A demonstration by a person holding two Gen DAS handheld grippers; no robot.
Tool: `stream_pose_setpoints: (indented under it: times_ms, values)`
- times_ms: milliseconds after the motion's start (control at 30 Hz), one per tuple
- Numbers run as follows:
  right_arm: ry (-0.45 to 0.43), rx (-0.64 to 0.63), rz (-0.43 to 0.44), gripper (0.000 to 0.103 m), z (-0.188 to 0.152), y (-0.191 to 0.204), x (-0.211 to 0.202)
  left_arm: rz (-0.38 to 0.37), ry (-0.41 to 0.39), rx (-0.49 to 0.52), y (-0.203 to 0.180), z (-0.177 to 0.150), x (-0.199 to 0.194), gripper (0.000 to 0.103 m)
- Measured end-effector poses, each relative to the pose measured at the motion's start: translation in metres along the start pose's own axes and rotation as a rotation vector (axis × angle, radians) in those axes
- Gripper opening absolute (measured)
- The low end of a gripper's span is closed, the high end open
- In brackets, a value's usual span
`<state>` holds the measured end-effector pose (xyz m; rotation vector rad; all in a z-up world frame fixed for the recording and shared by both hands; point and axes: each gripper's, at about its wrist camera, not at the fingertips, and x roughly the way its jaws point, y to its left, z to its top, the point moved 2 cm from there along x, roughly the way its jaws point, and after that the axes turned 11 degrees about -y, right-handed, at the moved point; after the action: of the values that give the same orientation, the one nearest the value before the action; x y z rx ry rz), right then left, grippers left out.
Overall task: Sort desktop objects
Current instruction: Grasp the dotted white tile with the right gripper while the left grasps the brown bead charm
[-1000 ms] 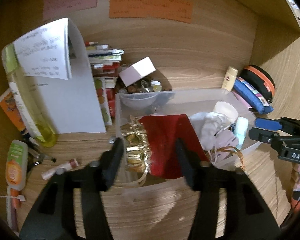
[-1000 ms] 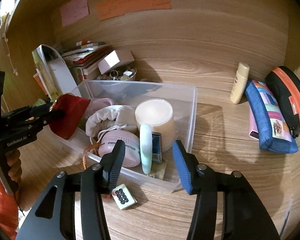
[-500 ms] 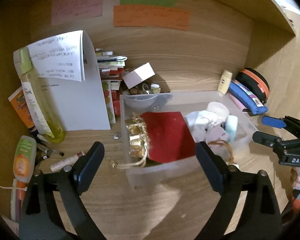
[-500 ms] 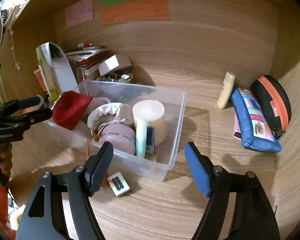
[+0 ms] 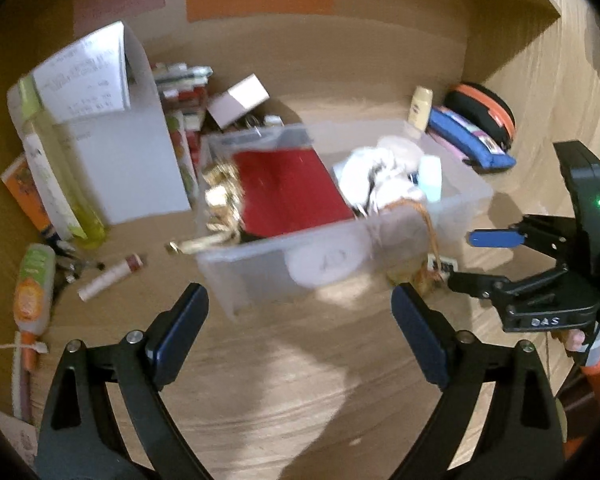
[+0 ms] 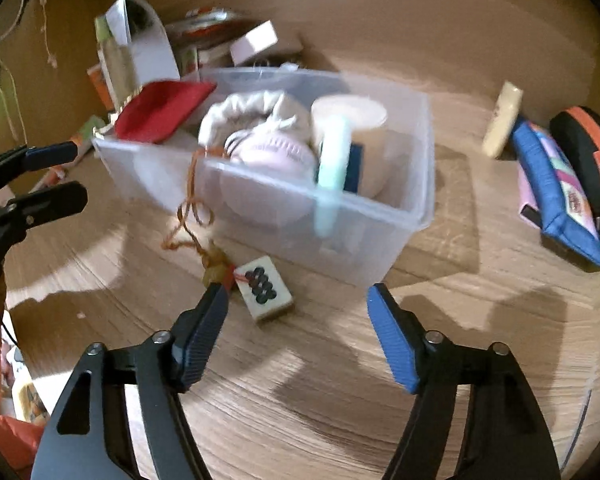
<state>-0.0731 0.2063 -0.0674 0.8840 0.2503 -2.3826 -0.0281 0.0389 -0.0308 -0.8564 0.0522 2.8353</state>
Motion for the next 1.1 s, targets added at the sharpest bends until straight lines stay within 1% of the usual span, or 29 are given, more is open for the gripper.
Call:
stream_pose_setpoints:
  times_ms: [67,133,300,367,400,433,467,667,867,933,967,1000,1033,1067,1100]
  values:
    - [0.025,-0.006,0.023,0.054,-0.003,0.002,0.005,-0.022,0.027,-0.003,-0.003,-0.005,0.005,0.094]
    - [0.035,-0.010,0.036,0.052,-0.004,0.003,0.007,-0.039,0.051,0.000,-0.006,-0.010,0.010,0.094]
    - [0.057,-0.047,0.056,0.041,-0.004,0.010,0.015,-0.080,0.102,0.003,-0.016,-0.014,0.024,0.094]
    - [0.060,-0.060,0.058,0.032,-0.003,0.014,0.018,-0.087,0.113,0.006,-0.021,-0.014,0.028,0.094]
    - [0.060,-0.066,0.060,0.029,-0.003,0.016,0.018,-0.093,0.120,0.010,-0.024,-0.014,0.031,0.094]
    - [0.059,-0.068,0.065,0.024,-0.003,0.017,0.018,-0.100,0.126,0.014,-0.027,-0.014,0.034,0.094]
    - [0.059,-0.064,0.074,0.022,-0.003,0.016,0.018,-0.105,0.130,0.018,-0.029,-0.014,0.036,0.094]
    - [0.035,-0.029,0.073,0.022,-0.008,0.005,0.004,-0.139,0.171,0.055,-0.051,-0.015,0.054,0.094]
    - [0.001,0.027,0.070,0.022,-0.014,-0.016,-0.015,-0.121,0.180,0.071,-0.070,-0.012,0.069,0.093]
    - [-0.008,0.039,0.068,0.022,-0.015,-0.021,-0.019,-0.108,0.186,0.071,-0.075,-0.011,0.074,0.082]
    - [-0.013,0.043,0.068,0.022,-0.016,-0.023,-0.021,-0.122,0.206,0.069,-0.078,-0.011,0.078,0.079]
    - [-0.018,0.047,0.071,0.022,-0.016,-0.025,-0.022,-0.127,0.213,0.067,-0.080,-0.012,0.081,0.073]
    - [-0.021,0.049,0.074,0.022,-0.015,-0.026,-0.023,-0.126,0.223,0.068,-0.082,-0.013,0.083,0.071]
    - [-0.025,0.051,0.075,0.022,-0.015,-0.027,-0.024,-0.115,0.218,0.076,-0.084,-0.013,0.084,0.070]
    - [-0.029,0.052,0.078,0.022,-0.015,-0.028,-0.024,-0.114,0.215,0.086,-0.086,-0.013,0.084,0.066]
